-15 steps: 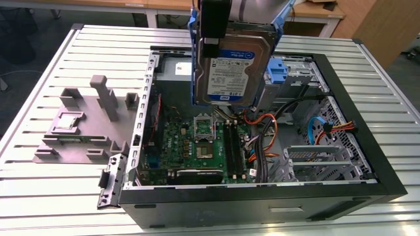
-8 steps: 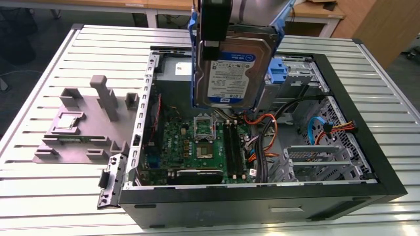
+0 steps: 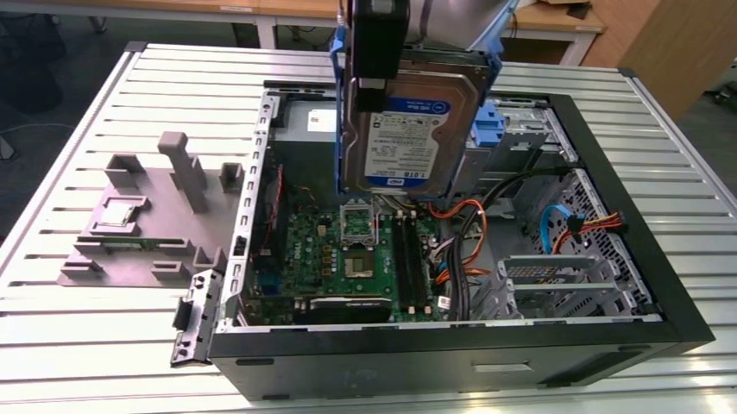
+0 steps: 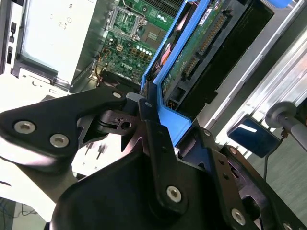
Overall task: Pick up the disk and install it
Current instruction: 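Insert the disk into the insertion slot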
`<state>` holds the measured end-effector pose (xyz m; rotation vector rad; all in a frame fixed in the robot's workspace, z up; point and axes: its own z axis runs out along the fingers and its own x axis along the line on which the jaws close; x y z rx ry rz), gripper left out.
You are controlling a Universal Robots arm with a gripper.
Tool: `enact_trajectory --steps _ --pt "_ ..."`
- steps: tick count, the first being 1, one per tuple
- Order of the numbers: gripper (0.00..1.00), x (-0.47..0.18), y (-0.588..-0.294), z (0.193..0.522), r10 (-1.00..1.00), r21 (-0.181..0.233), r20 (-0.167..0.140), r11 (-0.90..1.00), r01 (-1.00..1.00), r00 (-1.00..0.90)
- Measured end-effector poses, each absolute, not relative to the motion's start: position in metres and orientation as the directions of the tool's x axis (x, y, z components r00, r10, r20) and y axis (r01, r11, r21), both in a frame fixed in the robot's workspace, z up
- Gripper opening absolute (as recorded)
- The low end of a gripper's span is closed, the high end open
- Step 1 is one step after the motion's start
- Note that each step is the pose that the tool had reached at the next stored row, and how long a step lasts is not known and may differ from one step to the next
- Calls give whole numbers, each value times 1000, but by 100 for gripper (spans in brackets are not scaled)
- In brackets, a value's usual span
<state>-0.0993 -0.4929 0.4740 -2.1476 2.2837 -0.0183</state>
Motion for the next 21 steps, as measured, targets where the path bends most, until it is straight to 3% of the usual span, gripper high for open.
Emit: enact_trajectory --steps 21 --pt "37 -95 -498 474 -998 -13 3 61 -998 -61"
